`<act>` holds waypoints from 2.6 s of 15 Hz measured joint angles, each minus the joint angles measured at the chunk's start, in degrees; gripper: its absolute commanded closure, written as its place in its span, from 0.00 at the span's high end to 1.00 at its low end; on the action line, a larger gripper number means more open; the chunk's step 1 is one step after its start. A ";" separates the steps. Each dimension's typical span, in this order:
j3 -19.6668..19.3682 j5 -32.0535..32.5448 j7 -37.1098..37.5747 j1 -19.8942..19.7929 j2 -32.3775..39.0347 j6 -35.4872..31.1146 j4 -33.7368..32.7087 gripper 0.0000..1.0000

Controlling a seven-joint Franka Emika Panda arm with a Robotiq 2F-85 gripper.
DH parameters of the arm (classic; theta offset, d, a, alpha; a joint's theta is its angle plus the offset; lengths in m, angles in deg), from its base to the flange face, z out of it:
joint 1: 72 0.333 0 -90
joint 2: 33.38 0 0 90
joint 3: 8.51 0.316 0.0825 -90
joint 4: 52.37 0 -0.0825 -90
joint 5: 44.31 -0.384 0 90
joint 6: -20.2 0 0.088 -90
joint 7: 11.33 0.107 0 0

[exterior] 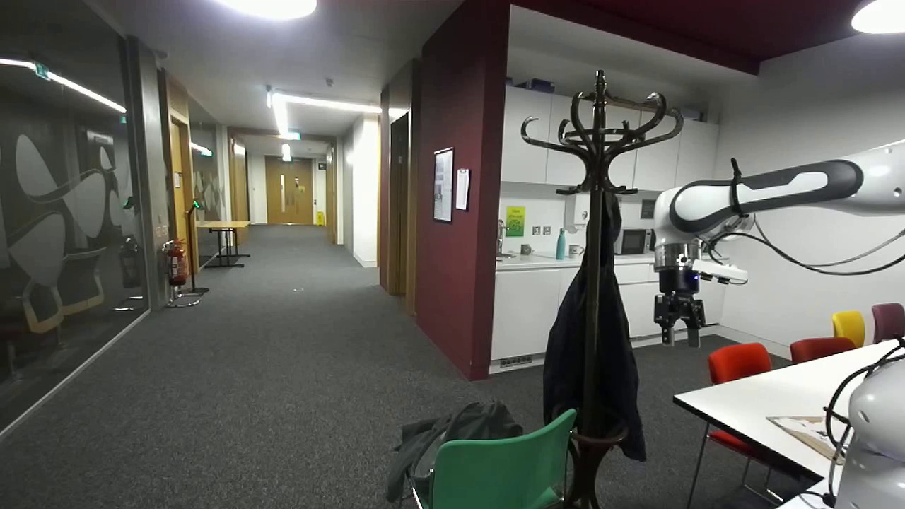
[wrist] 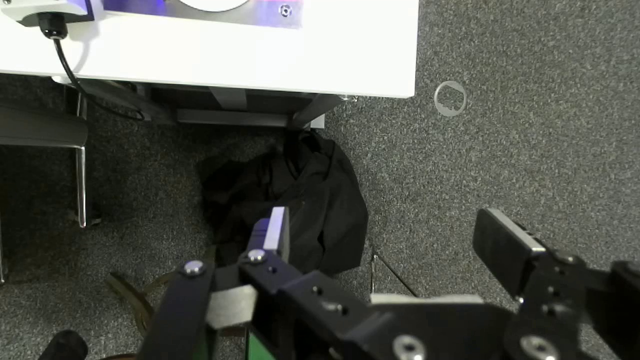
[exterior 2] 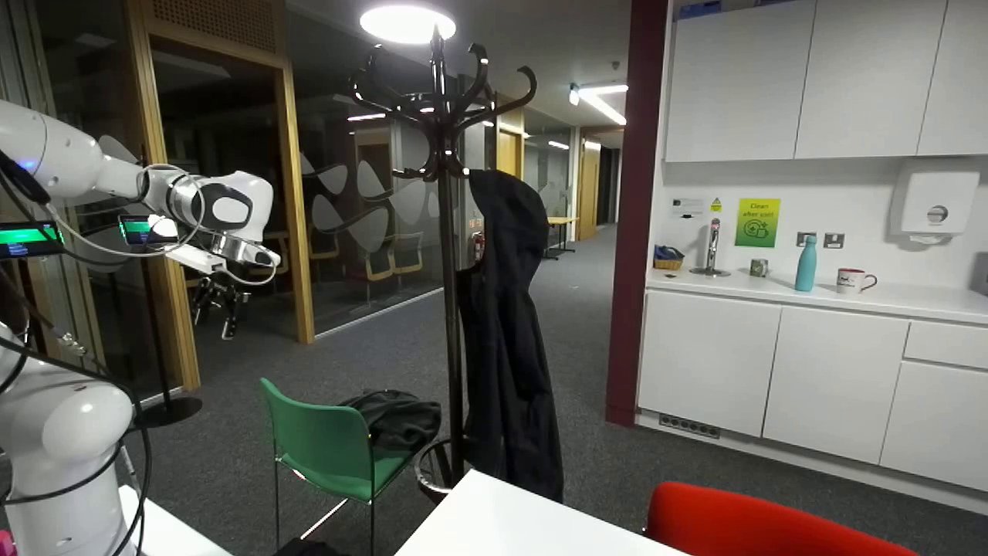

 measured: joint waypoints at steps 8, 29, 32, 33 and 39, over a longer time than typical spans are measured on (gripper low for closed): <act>0.00 0.00 0.00 0.00 0.00 0.00 0.00 1.00; 3.30 17.92 2.84 -3.92 -3.54 -19.34 -0.02 1.00; 3.34 19.50 5.01 -5.09 -4.98 -26.66 0.37 1.00; 3.36 19.98 5.76 -5.70 -5.56 -28.87 0.45 1.00; 3.49 23.13 7.66 -9.52 -10.04 -36.51 0.48 1.00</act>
